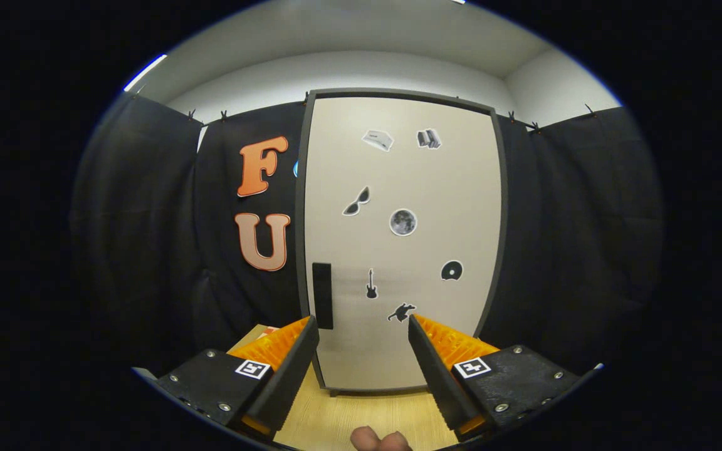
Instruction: Open the shoe cabinet door, grab the shoes and put them into the shoe cabinet, then close the shoe cabinet door.
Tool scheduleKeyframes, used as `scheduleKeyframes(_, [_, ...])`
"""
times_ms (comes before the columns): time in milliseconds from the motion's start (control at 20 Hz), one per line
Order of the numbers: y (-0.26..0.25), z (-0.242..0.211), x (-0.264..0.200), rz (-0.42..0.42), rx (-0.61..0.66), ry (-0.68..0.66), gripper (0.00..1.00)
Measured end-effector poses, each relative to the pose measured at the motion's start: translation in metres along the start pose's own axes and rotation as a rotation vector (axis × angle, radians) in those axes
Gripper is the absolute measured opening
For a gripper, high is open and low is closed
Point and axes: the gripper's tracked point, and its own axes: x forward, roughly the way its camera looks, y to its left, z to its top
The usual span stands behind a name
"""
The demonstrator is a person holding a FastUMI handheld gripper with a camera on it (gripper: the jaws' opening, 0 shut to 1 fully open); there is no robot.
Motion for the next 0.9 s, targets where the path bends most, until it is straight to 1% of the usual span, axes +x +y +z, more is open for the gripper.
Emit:
scheduleKeyframes(50, [-0.011,0.003,-0.010,-0.012,0.011,-0.010,0.91])
scheduleKeyframes(200, [-0.037,0.009,-0.039,-0.009,0.041,-0.031,0.91])
scheduleKeyframes(300, [-0.064,0.014,-0.056,-0.028,0.054,-0.052,0.91])
scheduleKeyframes(350, [-0.074,0.011,-0.066,-0.031,0.063,-0.039,0.91])
scheduleKeyframes(500, [-0.107,0.011,-0.094,-0.055,0.077,-0.058,0.92])
scheduleKeyframes(650, [-0.117,0.010,-0.115,-0.038,0.071,-0.087,0.91])
scheduleKeyframes(750, [-0.123,0.006,-0.122,-0.048,0.068,-0.087,0.91])
scheduleKeyframes(900, [-0.122,0.014,-0.134,-0.061,0.079,-0.116,0.91])
